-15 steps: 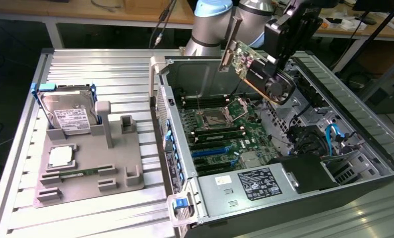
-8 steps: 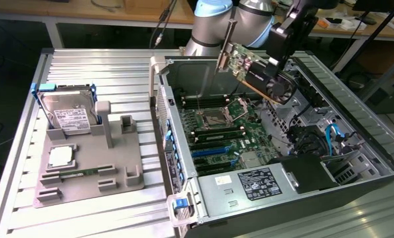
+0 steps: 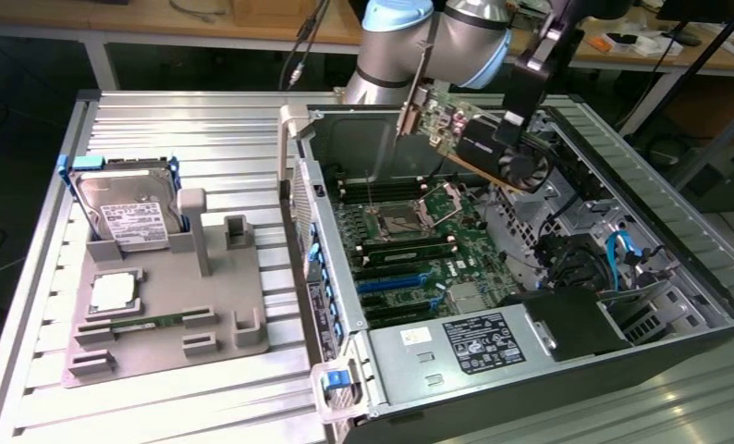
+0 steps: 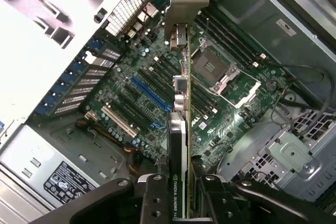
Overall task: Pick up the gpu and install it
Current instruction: 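Insert the gpu into the slot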
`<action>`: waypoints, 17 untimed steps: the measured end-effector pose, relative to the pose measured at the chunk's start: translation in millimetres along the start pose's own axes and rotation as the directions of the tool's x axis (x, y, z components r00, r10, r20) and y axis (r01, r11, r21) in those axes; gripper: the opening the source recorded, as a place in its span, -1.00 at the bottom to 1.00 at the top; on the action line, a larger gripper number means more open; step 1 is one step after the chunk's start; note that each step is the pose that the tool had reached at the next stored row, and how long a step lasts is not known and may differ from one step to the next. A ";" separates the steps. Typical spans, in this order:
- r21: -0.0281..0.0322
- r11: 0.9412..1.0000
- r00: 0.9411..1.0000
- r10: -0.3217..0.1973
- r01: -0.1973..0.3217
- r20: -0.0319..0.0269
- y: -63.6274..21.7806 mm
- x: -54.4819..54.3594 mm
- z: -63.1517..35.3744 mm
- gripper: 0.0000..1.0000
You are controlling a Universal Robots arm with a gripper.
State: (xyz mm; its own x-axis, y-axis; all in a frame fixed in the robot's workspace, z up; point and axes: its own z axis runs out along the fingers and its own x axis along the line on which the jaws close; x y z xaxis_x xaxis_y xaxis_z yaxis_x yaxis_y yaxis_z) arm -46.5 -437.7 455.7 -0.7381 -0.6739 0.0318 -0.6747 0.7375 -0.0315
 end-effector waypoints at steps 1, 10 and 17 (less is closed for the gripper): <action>0.001 1.000 1.000 -0.018 0.018 0.001 0.0 0.0 0.2 -0.47; 0.006 0.983 0.983 -0.185 0.185 0.005 0.0 -0.1 1.9 -0.47; 0.011 0.951 0.951 -0.309 0.308 0.008 0.1 -0.1 3.7 -0.47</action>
State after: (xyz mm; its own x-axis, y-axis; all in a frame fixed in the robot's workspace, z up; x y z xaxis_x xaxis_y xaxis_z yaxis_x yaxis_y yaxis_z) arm -46.5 -437.7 452.0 -0.4940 -0.8689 0.0316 -0.8694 0.4931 -0.0314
